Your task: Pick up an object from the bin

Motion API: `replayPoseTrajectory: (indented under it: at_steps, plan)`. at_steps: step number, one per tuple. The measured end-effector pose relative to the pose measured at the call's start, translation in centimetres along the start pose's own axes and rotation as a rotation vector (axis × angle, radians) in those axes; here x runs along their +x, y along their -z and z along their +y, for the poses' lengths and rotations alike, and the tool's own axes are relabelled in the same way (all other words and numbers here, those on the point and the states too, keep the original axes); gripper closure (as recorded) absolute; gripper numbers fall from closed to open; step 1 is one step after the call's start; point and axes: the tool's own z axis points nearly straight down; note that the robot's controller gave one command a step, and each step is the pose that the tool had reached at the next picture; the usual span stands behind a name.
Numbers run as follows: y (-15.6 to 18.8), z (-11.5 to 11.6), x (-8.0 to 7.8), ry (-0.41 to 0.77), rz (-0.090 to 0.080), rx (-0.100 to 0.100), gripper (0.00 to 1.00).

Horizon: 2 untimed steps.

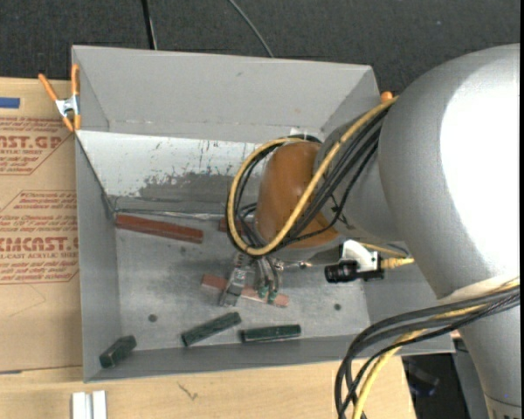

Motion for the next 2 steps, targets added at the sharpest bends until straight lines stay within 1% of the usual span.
replayPoseTrajectory:
  at_steps: [1, 2]
  plan:
    - [11.22, -0.43, -0.03, 0.051, -0.002, 0.001, 1.00]
    - [11.22, -0.44, -0.03, 0.051, -0.002, 0.001, 1.00]
